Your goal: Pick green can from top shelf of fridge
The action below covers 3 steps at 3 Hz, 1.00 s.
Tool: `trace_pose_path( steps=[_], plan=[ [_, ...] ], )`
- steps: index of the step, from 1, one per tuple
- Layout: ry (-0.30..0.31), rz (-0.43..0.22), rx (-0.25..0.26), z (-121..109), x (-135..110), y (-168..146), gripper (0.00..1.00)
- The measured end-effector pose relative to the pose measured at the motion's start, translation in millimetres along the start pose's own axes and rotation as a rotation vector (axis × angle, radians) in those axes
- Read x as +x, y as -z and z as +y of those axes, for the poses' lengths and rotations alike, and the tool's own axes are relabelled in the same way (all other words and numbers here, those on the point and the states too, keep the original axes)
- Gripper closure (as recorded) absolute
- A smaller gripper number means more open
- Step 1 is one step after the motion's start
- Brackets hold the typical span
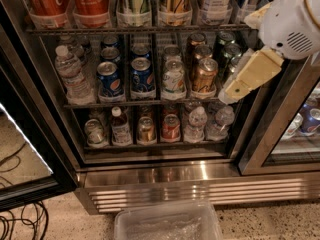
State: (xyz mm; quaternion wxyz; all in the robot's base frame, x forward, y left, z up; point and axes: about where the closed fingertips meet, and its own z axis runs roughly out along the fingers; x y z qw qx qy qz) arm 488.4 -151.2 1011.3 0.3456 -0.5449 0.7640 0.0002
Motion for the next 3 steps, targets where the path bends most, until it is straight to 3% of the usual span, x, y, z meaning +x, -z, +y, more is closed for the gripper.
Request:
trace_pose_path(
  steps=[1, 3],
  plan=[
    [0.004, -0.039, 0.01, 6.1, -16.9, -0.8, 0.0],
    [-0.05, -0.266, 0.1, 26.5, -84.6, -1.8, 0.0]
  ],
)
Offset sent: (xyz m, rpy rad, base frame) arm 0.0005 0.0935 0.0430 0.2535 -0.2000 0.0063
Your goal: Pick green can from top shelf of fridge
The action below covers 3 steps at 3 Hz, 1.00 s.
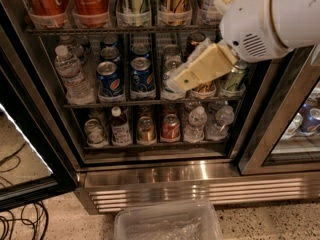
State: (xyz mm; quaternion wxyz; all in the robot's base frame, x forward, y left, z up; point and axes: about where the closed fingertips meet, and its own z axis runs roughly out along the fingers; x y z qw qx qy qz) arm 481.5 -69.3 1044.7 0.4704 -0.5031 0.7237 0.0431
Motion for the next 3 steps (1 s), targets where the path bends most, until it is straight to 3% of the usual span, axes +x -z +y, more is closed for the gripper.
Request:
trace_pose_path(
  steps=[1, 3],
  plan=[
    [-0.03, -0.124, -0.035, 3.2, -25.0, -16.9, 0.0],
    [-0.036, -0.154, -0.039, 15.5, -43.4, -28.7, 0.0]
  ],
)
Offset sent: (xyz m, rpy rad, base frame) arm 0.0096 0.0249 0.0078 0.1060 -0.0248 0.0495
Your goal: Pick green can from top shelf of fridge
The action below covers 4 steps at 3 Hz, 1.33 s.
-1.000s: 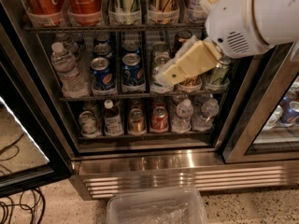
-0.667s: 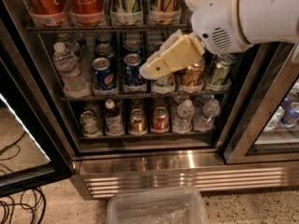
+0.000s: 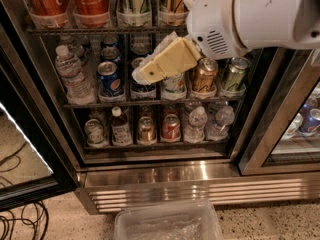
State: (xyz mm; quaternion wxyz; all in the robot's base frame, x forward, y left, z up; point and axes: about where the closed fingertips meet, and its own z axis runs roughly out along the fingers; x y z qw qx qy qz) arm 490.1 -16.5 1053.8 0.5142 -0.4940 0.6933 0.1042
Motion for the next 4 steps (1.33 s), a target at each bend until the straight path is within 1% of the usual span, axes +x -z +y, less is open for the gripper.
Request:
trace_pose_path(
  steps=[1, 2, 3, 4],
  plan=[
    [-0.047, -0.021, 0.036, 15.4, -5.4, -28.1, 0.0],
    [-0.103, -0.036, 0.123, 26.5, -5.7, -50.0, 0.0],
    [-0.1, -0.04, 0.255, 31.0, -0.7, -51.7, 0.0],
    [-0.096, -0.09, 0.317, 18.9, -15.0, -47.4, 0.0]
  ],
)
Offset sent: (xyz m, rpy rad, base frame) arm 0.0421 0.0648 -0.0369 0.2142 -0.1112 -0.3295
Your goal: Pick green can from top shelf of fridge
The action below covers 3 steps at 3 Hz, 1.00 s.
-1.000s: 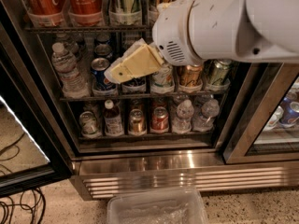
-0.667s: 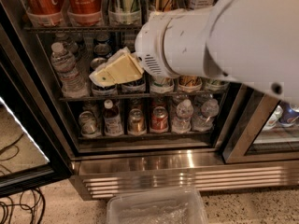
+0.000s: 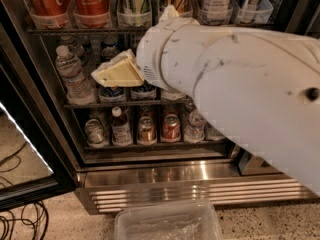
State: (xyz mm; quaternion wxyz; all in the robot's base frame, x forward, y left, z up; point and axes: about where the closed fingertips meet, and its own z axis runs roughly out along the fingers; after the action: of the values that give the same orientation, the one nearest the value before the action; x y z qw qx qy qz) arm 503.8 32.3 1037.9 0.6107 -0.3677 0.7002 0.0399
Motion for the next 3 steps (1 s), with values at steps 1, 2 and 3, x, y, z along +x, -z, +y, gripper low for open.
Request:
trace_pose_path(
  steps=[1, 2, 3],
  plan=[
    [0.001, -0.001, 0.0, 0.2, -0.4, 0.1, 0.0],
    [-0.025, -0.022, 0.028, 1.8, -1.1, 1.4, 0.0],
    [-0.068, -0.061, 0.093, -1.6, -1.2, 9.8, 0.0]
  ],
)
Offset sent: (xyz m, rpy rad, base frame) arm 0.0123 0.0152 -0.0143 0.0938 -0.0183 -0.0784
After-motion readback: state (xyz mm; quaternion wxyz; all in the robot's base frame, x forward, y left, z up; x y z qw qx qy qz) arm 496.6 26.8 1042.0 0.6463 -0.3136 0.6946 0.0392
